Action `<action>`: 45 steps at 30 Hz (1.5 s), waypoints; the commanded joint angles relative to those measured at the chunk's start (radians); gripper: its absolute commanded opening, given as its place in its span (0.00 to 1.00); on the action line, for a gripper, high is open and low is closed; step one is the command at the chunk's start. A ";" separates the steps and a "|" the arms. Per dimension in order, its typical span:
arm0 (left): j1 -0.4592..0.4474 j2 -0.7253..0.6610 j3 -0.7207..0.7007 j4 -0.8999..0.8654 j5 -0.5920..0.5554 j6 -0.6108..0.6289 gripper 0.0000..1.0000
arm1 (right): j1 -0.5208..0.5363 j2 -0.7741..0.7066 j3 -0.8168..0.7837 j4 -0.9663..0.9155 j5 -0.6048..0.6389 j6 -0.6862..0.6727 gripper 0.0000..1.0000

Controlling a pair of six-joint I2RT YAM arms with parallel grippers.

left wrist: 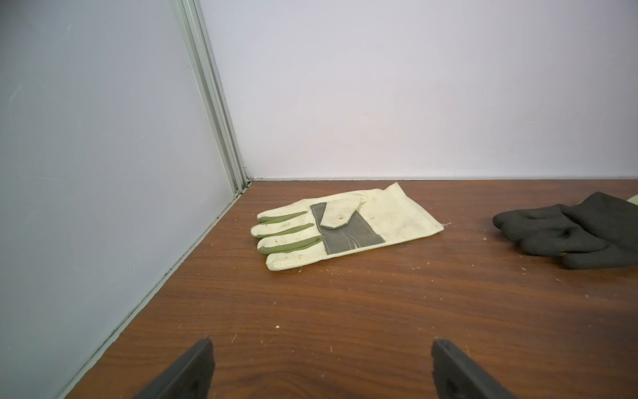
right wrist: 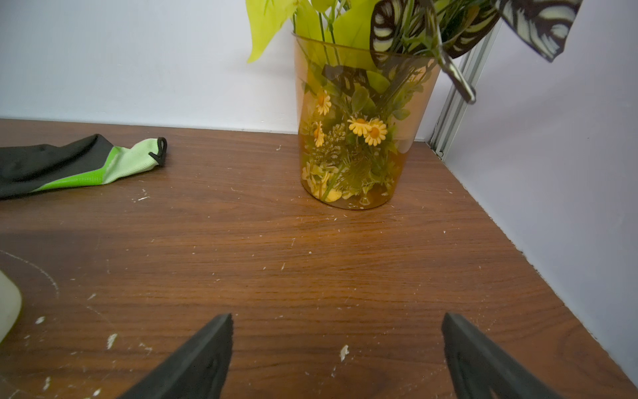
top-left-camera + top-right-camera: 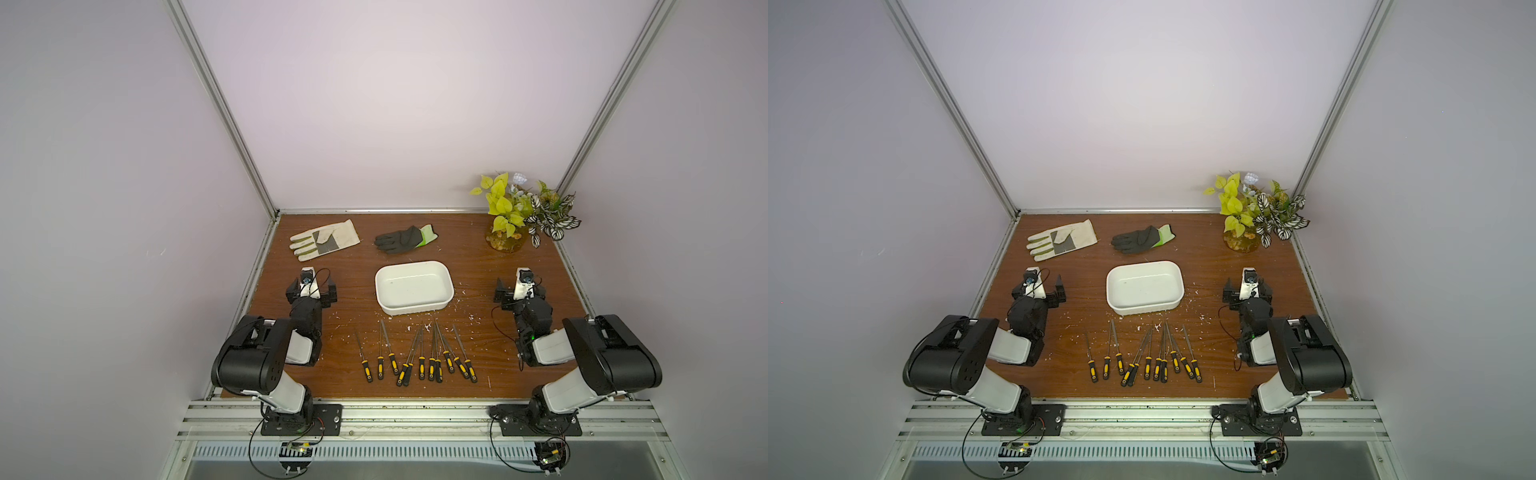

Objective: Put the file tool into the storage box
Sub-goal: Pick up the file tool from the center of the board.

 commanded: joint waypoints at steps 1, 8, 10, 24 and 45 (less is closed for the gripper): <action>0.014 -0.003 0.013 -0.001 0.006 0.005 0.99 | -0.003 -0.013 0.020 0.030 0.011 0.010 0.99; -0.014 -0.211 -0.029 -0.075 -0.089 0.013 0.99 | 0.021 -0.240 0.079 -0.278 0.099 0.039 1.00; -0.091 -0.357 -0.026 -0.173 -0.296 0.001 0.99 | 0.022 -0.351 0.168 -0.526 0.137 0.178 1.00; -0.107 -0.901 0.285 -1.209 -0.153 -0.529 1.00 | 0.095 -0.626 0.347 -1.228 -0.351 0.532 0.93; -0.235 -0.465 0.576 -1.695 0.335 -0.378 1.00 | 0.562 -0.647 0.243 -1.504 -0.237 0.609 0.71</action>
